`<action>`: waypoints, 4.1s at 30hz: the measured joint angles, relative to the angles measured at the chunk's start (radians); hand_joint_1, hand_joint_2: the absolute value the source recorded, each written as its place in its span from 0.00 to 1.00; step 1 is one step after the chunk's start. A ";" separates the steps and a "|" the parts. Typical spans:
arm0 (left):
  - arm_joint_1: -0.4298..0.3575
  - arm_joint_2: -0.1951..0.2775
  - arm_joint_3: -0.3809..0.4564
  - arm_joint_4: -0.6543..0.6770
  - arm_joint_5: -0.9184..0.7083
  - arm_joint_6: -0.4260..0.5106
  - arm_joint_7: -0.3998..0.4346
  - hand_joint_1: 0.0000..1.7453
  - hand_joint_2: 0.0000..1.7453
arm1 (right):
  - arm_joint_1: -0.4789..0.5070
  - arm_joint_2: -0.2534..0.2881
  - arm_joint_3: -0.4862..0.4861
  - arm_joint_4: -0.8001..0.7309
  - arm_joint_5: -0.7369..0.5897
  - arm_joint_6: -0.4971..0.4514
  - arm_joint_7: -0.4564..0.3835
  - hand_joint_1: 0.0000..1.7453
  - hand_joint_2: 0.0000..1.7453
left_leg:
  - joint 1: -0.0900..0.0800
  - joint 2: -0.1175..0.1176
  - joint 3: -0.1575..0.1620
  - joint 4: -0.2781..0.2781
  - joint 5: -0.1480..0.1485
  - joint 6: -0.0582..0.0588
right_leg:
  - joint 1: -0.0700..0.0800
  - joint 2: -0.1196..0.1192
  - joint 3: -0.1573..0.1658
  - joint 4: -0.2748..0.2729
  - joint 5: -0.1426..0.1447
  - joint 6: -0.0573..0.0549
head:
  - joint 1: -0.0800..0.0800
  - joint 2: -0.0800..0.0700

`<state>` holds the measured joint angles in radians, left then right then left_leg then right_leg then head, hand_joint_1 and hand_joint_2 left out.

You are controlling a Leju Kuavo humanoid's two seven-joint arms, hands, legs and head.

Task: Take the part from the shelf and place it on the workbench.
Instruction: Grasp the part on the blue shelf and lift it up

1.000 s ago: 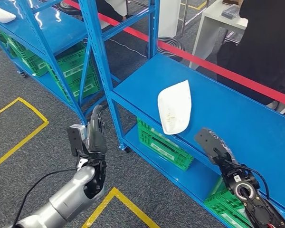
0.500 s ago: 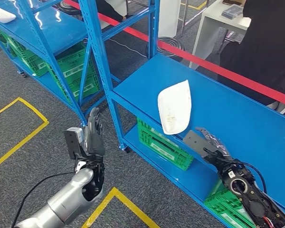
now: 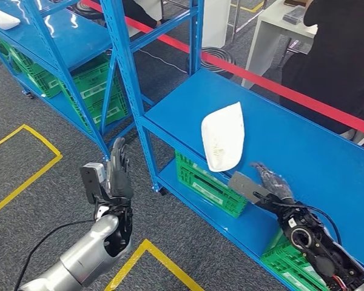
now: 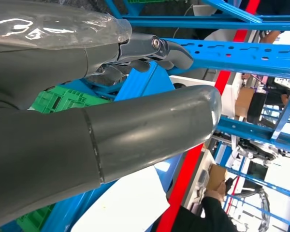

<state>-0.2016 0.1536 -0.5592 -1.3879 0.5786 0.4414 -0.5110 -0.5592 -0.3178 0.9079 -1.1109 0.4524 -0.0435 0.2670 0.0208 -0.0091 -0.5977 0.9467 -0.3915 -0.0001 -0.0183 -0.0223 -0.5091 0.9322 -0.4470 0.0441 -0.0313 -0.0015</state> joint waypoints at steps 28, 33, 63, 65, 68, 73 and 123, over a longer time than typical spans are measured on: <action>-0.011 -0.005 0.000 -0.001 0.007 -0.025 -0.015 0.00 0.00 | -0.092 0.000 0.146 -0.098 0.618 0.100 0.042 0.00 0.00 | 0.000 0.000 0.000 0.000 0.000 0.000 | 0.000 0.000 0.000 0.000 0.000 0.000 | 0.000 0.000; -0.011 -0.005 0.000 -0.001 0.007 -0.026 -0.015 0.00 0.00 | -0.092 0.000 0.150 -0.098 0.618 0.101 0.041 0.00 0.00 | 0.000 0.000 0.000 0.000 0.000 0.000 | 0.000 0.000 0.000 0.000 0.000 0.000 | 0.000 0.000; -0.043 -0.025 0.000 0.026 0.015 -0.087 -0.039 0.00 0.00 | -0.130 0.087 0.208 0.140 0.574 0.011 -0.173 0.00 1.00 | 0.000 0.000 0.000 0.000 0.000 0.000 | 0.000 0.000 0.000 0.000 0.000 0.000 | 0.000 0.000; -0.044 -0.027 0.000 0.031 0.015 -0.092 -0.044 0.00 0.00 | -0.137 0.098 0.212 0.168 0.580 0.002 -0.187 0.00 1.00 | 0.000 0.000 0.000 0.000 0.000 0.000 | 0.000 0.000 0.000 0.000 0.000 0.000 | 0.000 0.000; -0.045 -0.029 0.000 0.038 0.015 -0.098 -0.048 0.00 0.00 | -0.147 0.111 0.217 0.208 0.583 -0.004 -0.199 0.00 1.00 | 0.000 0.000 0.000 0.000 0.000 0.000 | 0.000 0.000 0.000 0.001 0.000 0.000 | 0.000 0.000; -0.045 -0.029 0.000 0.047 0.015 -0.101 -0.050 0.00 0.00 | -0.161 0.123 0.223 0.259 0.584 -0.006 -0.203 0.00 1.00 | 0.000 0.000 0.000 0.000 0.000 0.000 | 0.000 0.000 0.000 0.000 0.000 0.000 | 0.000 0.000; -0.112 -0.079 -0.003 0.152 0.052 -0.134 -0.062 0.00 0.00 | -0.288 0.144 0.162 0.367 0.670 -0.041 -0.200 0.00 1.00 | 0.001 0.001 0.000 0.001 0.001 -0.001 | 0.000 0.001 0.000 0.001 0.000 0.000 | 0.000 0.000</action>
<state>-0.3134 0.0747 -0.5619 -1.2361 0.6311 0.3072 -0.5733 -0.8476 -0.1742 1.0700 -0.7434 1.1219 -0.0845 0.0667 0.0214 -0.0084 -0.5973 0.9474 -0.3907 -0.0007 -0.0182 -0.0214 -0.5096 0.9330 -0.4467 0.0440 -0.0313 -0.0015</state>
